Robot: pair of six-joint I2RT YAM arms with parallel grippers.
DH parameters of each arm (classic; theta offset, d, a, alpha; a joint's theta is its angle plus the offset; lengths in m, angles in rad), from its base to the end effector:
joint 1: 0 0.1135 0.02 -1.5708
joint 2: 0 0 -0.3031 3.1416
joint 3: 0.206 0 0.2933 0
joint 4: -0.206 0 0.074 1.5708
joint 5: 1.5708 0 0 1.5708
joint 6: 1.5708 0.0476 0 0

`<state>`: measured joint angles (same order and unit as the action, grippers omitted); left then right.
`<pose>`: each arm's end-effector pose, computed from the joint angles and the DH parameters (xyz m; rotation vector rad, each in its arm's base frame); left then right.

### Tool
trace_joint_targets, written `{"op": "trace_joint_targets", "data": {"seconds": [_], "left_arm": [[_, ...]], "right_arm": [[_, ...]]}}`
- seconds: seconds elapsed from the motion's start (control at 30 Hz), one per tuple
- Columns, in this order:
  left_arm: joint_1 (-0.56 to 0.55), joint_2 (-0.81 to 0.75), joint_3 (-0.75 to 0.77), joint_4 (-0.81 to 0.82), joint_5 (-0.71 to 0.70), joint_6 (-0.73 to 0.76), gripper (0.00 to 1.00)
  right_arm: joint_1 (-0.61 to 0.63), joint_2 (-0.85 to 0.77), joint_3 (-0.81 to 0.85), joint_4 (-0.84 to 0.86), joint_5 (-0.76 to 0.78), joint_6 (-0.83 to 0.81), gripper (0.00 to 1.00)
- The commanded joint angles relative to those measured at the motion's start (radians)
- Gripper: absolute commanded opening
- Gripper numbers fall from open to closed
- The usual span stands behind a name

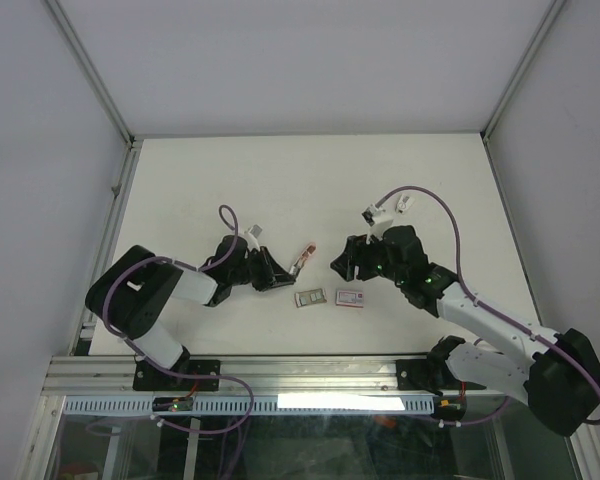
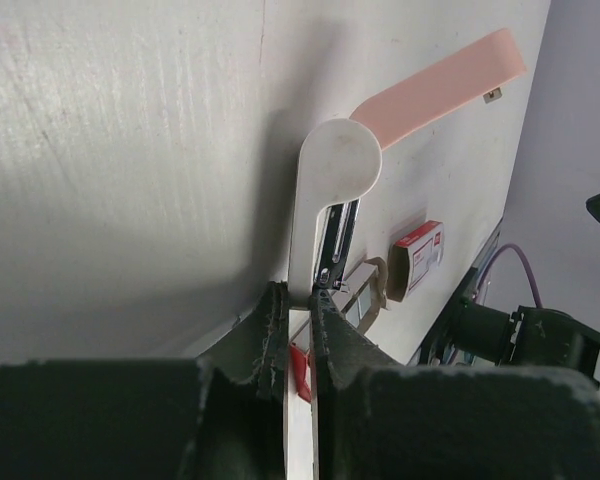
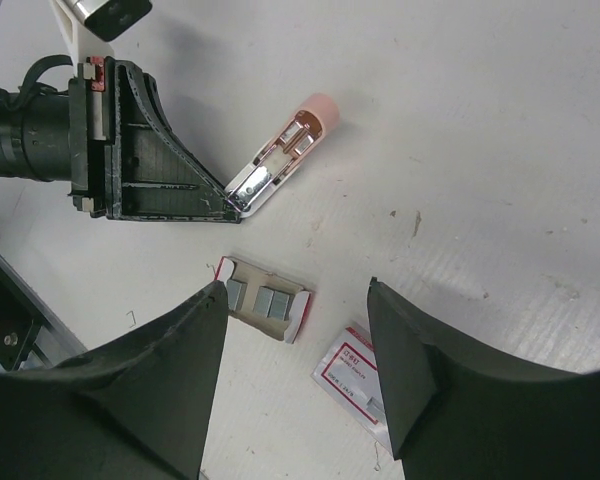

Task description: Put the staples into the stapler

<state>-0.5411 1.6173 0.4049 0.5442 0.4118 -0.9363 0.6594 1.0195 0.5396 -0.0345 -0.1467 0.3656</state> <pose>0.2330 -0.1623 0.0956 -0.2400 2.4743 -1.1891 0.1926 0.1581 0.2328 -0.4100 2.1350 0.7606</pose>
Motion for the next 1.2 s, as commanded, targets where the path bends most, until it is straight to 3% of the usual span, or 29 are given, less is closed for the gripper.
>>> {"op": "trace_joint_targets", "data": {"seconds": [0.0,0.47,0.67,0.87,1.03,1.17], "left_arm": [[0.012,0.048,0.017,0.025,0.016,0.002,0.07],[0.018,-0.018,-0.005,-0.024,-0.023,0.04,0.29],[0.018,-0.106,-0.022,-0.106,-0.069,0.067,0.36],[0.018,-0.224,-0.037,-0.207,-0.097,0.102,0.49],[0.019,-0.44,-0.003,-0.371,-0.184,0.171,0.74],[0.02,-0.62,0.098,-0.538,-0.244,0.227,0.96]], "right_arm": [[-0.009,-0.033,-0.001,0.047,-0.001,0.01,0.62],[-0.029,-0.103,0.007,-0.003,0.04,0.0,0.63],[-0.038,-0.128,0.01,-0.026,0.055,-0.008,0.64],[-0.047,-0.15,0.017,-0.042,0.099,0.0,0.64],[-0.073,-0.12,0.065,-0.081,0.267,0.059,0.7],[-0.123,-0.004,0.142,-0.081,0.34,0.071,0.74]]}}
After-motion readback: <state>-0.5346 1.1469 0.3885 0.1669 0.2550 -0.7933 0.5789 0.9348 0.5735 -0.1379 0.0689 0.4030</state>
